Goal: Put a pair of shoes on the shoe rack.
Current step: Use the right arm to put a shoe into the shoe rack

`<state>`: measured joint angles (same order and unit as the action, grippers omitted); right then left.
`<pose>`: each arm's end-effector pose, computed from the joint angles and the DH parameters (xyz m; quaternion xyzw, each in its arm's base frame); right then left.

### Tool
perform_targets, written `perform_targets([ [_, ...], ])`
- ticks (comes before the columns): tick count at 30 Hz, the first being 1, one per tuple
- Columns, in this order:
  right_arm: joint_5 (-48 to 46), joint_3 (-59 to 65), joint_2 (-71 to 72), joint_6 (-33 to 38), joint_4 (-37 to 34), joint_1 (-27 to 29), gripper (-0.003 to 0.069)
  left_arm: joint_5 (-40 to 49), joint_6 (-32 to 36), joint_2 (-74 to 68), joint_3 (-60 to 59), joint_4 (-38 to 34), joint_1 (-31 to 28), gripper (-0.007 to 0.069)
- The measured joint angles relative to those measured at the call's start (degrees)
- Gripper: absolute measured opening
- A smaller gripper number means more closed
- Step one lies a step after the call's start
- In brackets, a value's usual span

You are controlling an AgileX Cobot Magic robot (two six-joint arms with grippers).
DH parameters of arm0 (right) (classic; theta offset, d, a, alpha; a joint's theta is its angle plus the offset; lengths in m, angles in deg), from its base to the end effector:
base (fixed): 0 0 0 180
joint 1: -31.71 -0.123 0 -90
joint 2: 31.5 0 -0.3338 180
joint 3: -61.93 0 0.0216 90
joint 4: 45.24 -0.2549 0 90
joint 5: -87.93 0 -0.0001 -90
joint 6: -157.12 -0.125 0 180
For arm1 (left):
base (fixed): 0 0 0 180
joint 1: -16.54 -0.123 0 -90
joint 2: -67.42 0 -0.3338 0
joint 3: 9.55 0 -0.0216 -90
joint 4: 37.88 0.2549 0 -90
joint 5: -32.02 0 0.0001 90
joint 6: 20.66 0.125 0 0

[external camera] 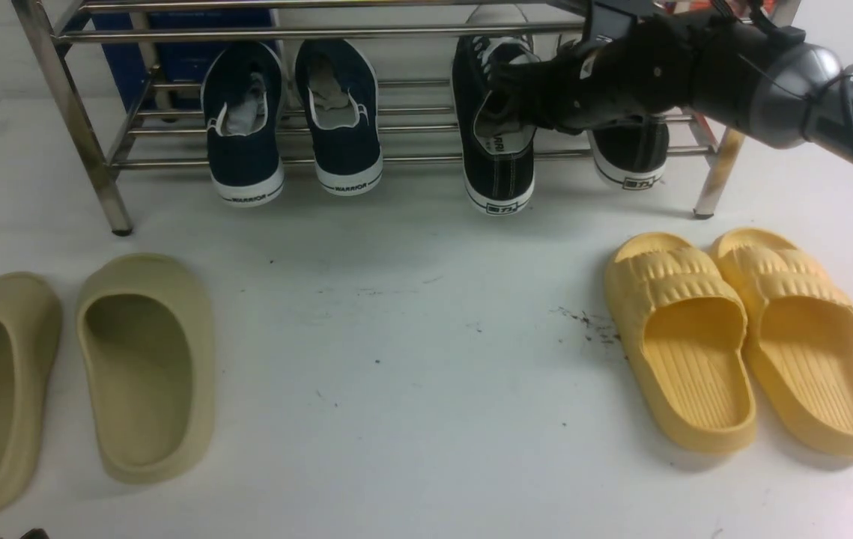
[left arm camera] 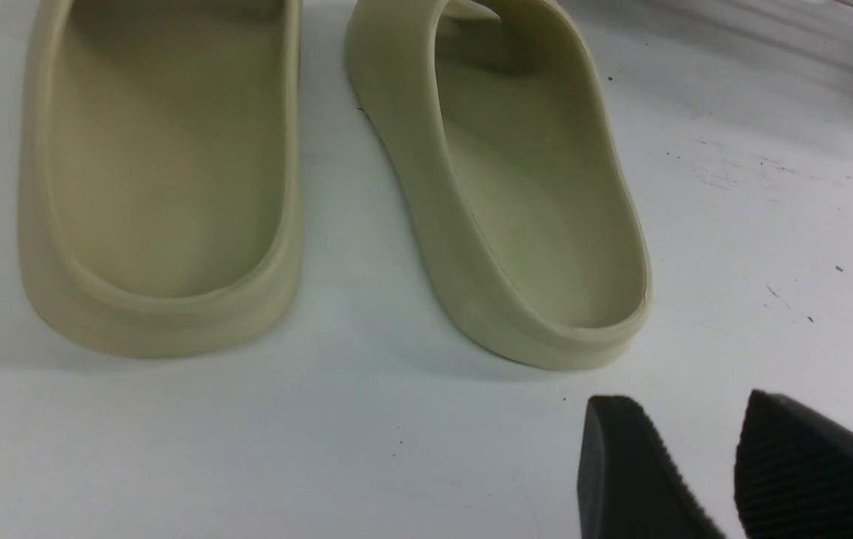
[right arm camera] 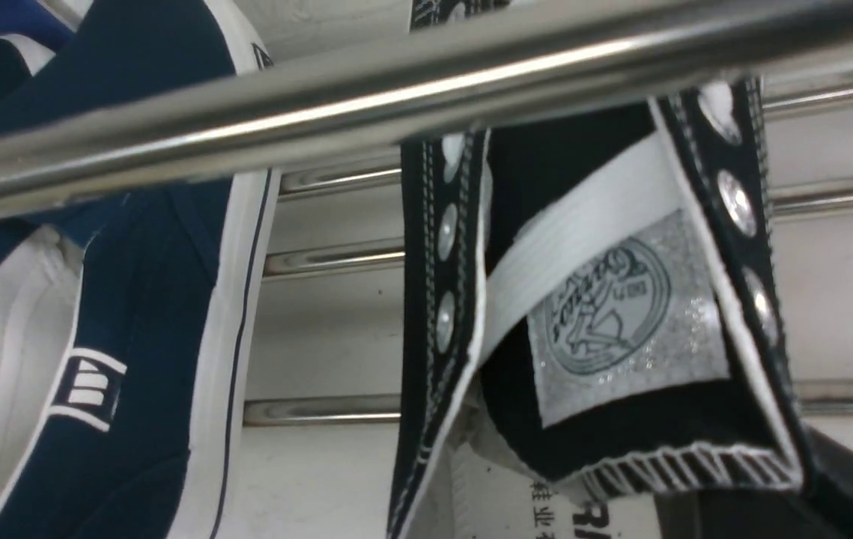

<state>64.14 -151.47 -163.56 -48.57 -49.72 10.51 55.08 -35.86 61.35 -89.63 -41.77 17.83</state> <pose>0.5433 0.2150 0.2868 0.0580 0.8742 0.2198 0.4289 0.0389 -0.0042 0.1559 -0.1163 0.8066 -0.1116 0.5687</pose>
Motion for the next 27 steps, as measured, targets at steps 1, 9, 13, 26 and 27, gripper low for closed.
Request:
perform_targets([
  [1, 0.0, -0.1, 0.0, 0.1, 0.1, 0.0, 0.0027, 0.0, 0.0, 0.0, 0.0, 0.0, 0.0, 0.0239],
  [9, 0.2, -1.1, -1.7, 0.4, 0.5, 0.6, 0.0032, 0.0, 0.0, 0.0, 0.0, 0.0, 0.0, 0.0239],
  [13, 0.1, -1.1, -2.6, 0.3, 0.1, 1.3, 0.0036, 0.0, 0.0, 0.0, 0.0, 0.0, 0.0, 0.0239],
  [26, 3.5, -1.2, -2.4, -1.1, 0.3, 1.7, 0.0178, 0.0, 0.0, 0.0, 0.0, 0.0, 0.0, 0.0239],
  [27, 3.3, -1.3, -2.2, -1.1, 0.3, 1.7, 0.0222, 0.0, 0.0, 0.0, 0.0, 0.0, 0.0, 0.0239],
])
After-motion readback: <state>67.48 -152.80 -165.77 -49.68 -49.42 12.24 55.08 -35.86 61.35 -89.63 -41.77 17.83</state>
